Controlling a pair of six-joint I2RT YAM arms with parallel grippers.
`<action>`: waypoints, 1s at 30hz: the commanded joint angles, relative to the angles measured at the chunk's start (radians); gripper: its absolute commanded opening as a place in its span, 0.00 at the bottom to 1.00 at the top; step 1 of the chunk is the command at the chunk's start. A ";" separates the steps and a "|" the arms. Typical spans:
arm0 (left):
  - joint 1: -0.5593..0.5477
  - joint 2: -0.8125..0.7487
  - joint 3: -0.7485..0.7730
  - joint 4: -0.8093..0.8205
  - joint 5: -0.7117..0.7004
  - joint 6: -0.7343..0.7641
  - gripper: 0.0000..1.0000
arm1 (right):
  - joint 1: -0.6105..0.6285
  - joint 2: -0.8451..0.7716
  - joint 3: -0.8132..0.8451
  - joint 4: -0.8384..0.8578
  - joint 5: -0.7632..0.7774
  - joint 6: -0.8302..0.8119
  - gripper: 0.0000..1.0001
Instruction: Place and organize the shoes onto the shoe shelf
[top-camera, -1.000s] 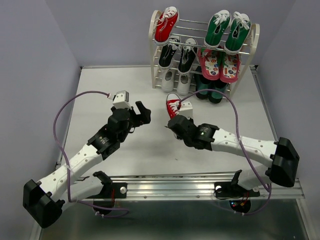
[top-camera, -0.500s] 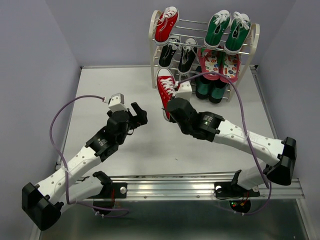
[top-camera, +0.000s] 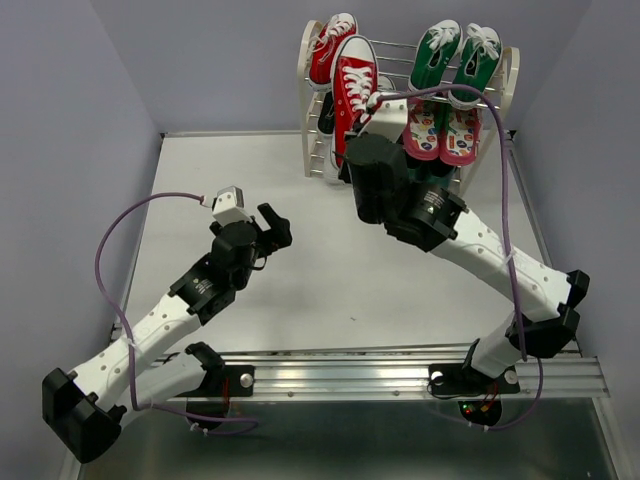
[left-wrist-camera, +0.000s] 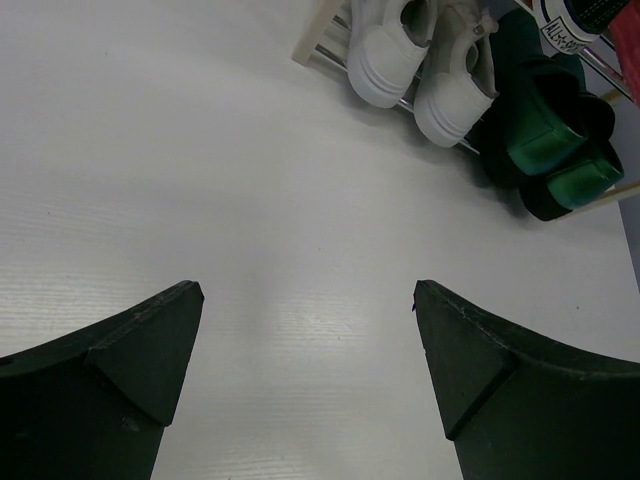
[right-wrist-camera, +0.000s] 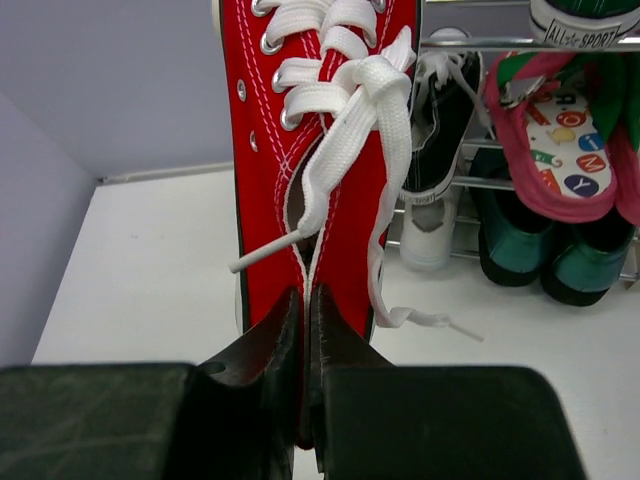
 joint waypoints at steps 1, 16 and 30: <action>-0.005 0.009 0.010 0.035 -0.031 0.010 0.99 | -0.087 0.062 0.157 0.106 0.091 -0.071 0.01; -0.002 0.063 0.024 0.060 -0.008 0.026 0.99 | -0.311 0.444 0.688 0.214 0.022 -0.149 0.01; -0.002 0.089 0.027 0.068 0.003 0.027 0.99 | -0.397 0.447 0.626 0.243 -0.103 -0.115 0.01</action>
